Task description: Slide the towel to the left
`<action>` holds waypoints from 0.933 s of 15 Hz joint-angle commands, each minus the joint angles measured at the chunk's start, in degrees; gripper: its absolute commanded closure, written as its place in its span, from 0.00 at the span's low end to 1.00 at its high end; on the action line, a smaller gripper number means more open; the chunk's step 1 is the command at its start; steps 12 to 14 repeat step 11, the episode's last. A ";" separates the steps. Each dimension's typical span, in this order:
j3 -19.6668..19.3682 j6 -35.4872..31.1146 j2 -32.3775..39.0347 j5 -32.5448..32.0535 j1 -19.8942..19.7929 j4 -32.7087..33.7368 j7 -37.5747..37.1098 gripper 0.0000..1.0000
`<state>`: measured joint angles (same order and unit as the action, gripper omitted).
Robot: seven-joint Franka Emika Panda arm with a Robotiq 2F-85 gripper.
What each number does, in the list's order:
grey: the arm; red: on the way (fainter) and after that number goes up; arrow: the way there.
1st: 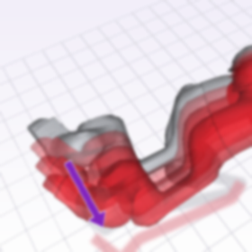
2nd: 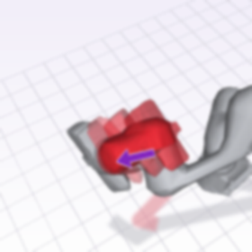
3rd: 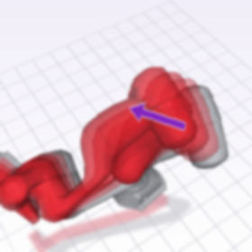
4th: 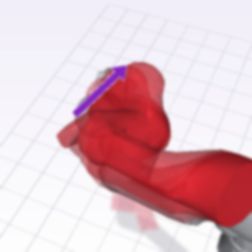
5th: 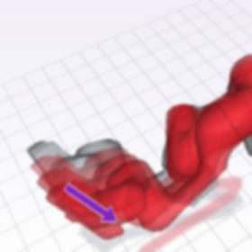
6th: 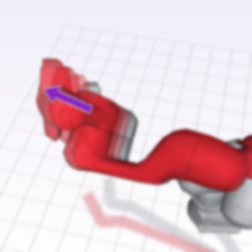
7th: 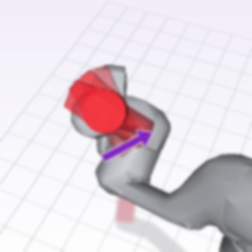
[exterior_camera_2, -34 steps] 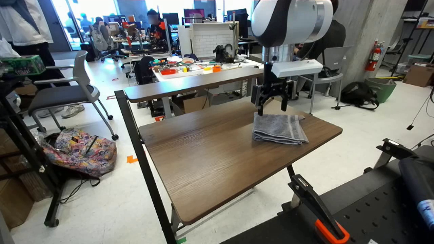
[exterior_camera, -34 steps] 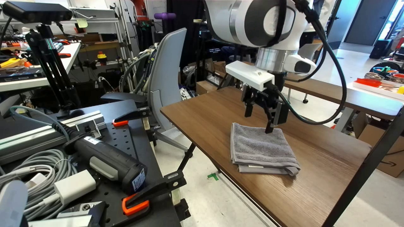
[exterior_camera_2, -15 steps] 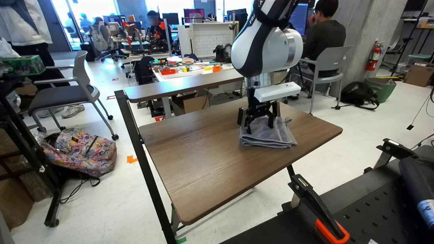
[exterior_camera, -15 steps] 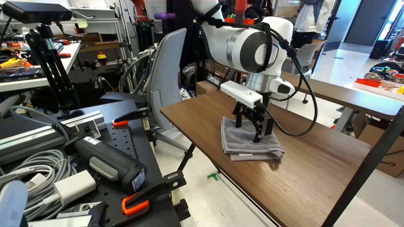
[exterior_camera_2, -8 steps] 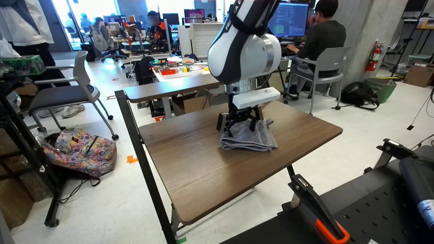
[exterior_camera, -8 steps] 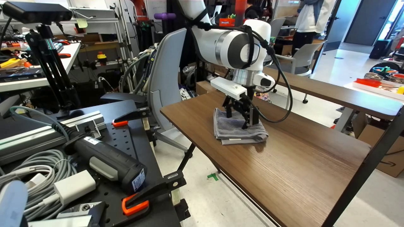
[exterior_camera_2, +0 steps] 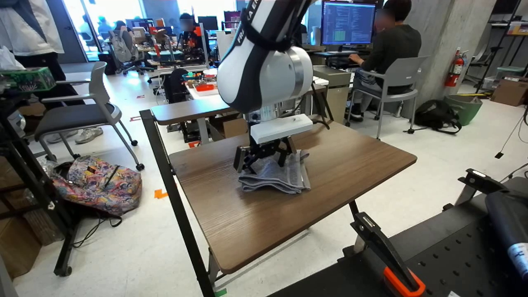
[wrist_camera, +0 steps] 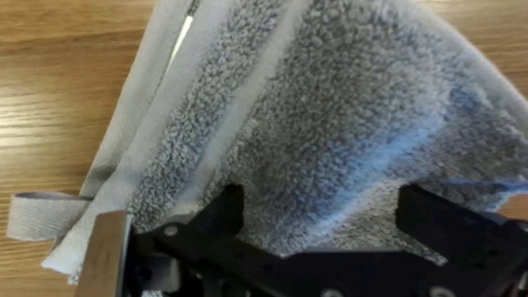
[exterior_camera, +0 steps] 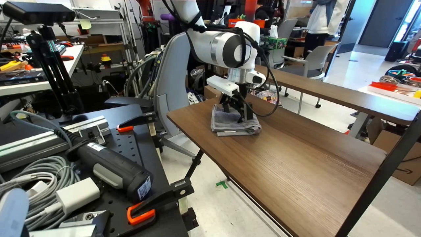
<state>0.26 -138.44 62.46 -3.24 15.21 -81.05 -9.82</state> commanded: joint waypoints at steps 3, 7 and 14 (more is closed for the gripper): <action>0.94 -0.52 -3.63 0.25 1.77 -1.83 -2.33 0.00; 2.69 -1.03 -11.46 1.08 1.36 -6.80 -1.93 0.00; 2.42 1.72 -11.14 0.41 1.58 -4.05 -1.89 0.00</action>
